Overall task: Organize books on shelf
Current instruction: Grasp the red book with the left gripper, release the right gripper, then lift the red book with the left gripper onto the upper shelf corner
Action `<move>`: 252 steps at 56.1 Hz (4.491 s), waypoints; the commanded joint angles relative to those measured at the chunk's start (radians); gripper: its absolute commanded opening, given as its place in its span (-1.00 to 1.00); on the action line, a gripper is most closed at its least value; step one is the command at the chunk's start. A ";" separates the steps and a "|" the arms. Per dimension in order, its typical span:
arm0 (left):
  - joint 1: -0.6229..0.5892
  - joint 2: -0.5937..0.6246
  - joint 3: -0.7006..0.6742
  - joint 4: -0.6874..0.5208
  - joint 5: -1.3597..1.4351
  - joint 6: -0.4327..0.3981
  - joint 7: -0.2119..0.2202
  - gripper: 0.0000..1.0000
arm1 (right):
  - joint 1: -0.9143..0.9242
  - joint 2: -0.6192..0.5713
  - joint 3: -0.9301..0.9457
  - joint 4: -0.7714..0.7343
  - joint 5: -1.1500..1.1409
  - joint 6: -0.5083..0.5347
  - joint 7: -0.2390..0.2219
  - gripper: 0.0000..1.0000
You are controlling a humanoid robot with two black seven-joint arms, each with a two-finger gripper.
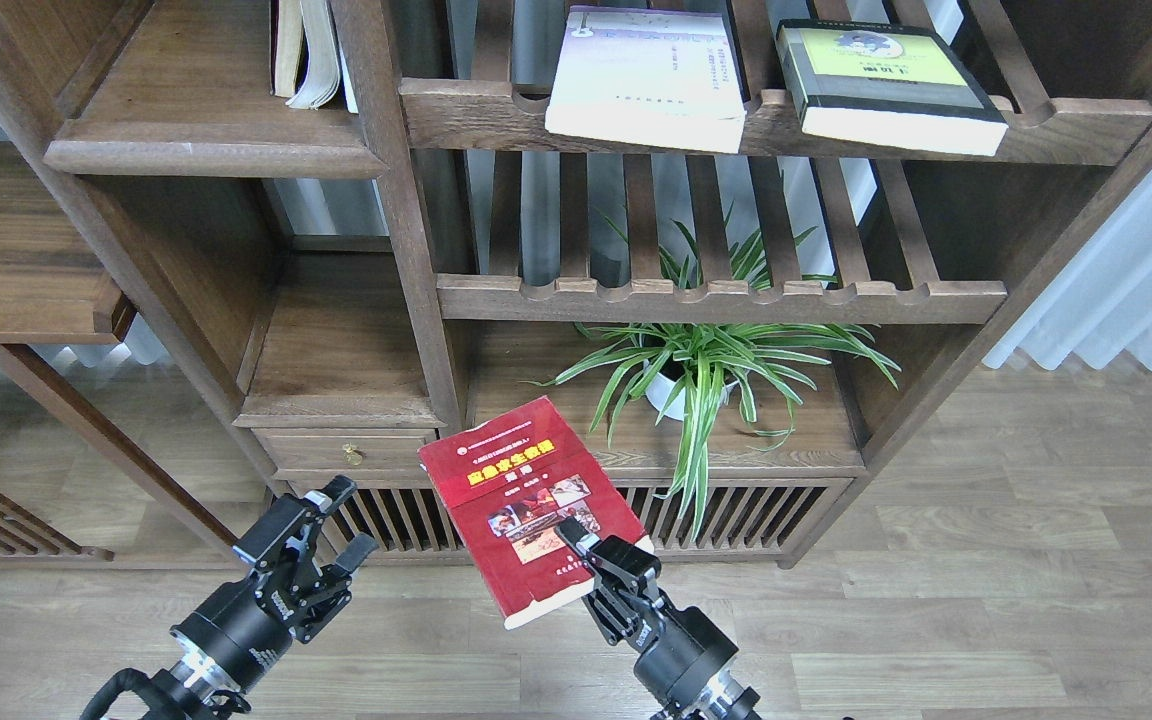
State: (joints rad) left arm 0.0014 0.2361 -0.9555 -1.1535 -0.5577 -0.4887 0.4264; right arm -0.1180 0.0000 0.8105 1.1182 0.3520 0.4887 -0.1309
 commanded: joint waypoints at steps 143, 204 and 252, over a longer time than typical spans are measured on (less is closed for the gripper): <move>-0.449 0.762 -0.421 -0.212 0.203 0.000 0.037 -0.87 | 0.009 0.000 -0.027 -0.156 -0.044 0.000 0.017 0.96; -1.333 0.457 -0.060 0.345 0.817 0.000 0.062 -0.81 | 0.023 0.000 -0.025 -0.133 -0.044 0.000 0.019 0.96; -1.492 0.215 -0.058 0.716 0.972 0.000 0.006 -0.74 | 0.034 0.000 0.016 -0.090 -0.042 0.000 0.033 0.95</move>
State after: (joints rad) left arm -1.4960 0.4537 -1.0198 -0.4391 0.4141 -0.4885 0.4365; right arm -0.0870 0.0000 0.8238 1.0261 0.3090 0.4887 -0.0985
